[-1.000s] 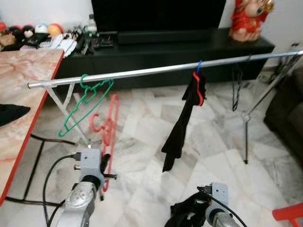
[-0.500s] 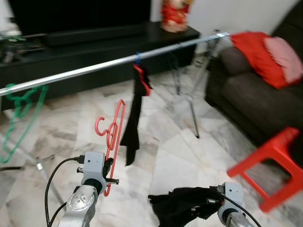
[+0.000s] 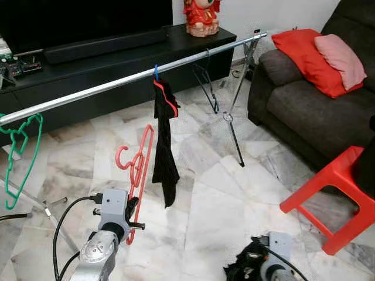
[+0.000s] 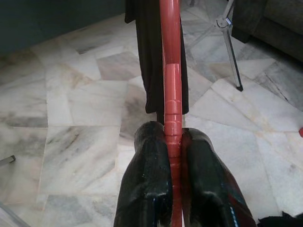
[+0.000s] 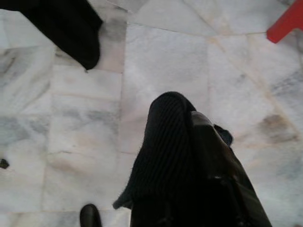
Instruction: Hang hanger
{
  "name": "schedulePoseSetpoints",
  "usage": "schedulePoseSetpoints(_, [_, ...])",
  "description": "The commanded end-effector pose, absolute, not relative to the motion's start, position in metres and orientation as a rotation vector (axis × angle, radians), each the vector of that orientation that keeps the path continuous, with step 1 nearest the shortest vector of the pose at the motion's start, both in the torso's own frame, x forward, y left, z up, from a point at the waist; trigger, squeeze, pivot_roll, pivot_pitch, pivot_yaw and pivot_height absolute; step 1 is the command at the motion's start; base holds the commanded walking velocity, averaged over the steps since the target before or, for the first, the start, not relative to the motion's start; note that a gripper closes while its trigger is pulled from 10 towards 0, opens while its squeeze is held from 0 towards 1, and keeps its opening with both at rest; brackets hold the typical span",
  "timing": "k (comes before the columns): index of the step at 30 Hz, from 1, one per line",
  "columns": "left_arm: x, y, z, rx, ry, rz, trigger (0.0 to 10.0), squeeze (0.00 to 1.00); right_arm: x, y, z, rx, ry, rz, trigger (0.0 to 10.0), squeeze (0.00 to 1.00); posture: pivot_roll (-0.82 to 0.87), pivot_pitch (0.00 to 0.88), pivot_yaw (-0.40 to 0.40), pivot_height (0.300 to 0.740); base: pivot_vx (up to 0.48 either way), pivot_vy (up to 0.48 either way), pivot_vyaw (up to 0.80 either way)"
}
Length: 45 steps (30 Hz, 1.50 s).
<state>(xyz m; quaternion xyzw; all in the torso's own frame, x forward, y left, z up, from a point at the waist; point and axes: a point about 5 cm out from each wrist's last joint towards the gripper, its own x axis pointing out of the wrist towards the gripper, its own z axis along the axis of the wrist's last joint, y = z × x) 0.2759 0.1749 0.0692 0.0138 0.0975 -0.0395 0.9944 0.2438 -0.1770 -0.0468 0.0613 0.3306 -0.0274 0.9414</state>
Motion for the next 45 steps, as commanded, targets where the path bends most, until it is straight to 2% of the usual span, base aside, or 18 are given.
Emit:
schedulePoseSetpoints(1, [0.274,0.174,0.07,0.032,0.196,-0.083,10.0,0.0,0.248,-0.172,-0.044,0.112,0.657,-0.053,10.0,0.0,0.0,0.133,-0.003,0.74,0.0,0.0,0.0])
schedulePoseSetpoints(12, [0.274,0.176,0.07,0.038,0.196,-0.082,10.0,0.0,0.259,-0.141,-0.037,0.114,0.634,-0.024,10.0,0.0,0.01,0.133,0.002,0.74,-0.27,0.0,0.0])
schedulePoseSetpoints(20, [0.274,0.177,0.071,0.04,0.194,-0.08,10.0,0.0,0.261,-0.178,-0.034,0.116,0.619,-0.071,10.0,0.0,0.01,0.132,0.003,0.74,-0.28,0.0,0.0])
schedulePoseSetpoints(31, [0.275,0.179,0.072,0.046,0.19,-0.074,10.0,0.0,0.266,-0.188,-0.029,0.122,0.593,-0.082,10.0,0.0,0.01,0.136,0.003,0.74,-0.278,0.0,0.0])
schedulePoseSetpoints(40, [0.276,0.178,0.073,0.057,0.202,-0.089,10.0,0.0,0.263,-0.188,-0.03,0.115,0.588,-0.066,10.0,0.0,0.01,0.134,0.007,0.74,0.0,0.0,0.0])
schedulePoseSetpoints(45, [0.276,0.176,0.074,0.053,0.202,-0.102,10.0,0.0,0.263,-0.189,-0.03,0.108,0.587,-0.06,10.0,0.0,0.01,0.133,0.006,0.74,0.0,0.0,0.78])
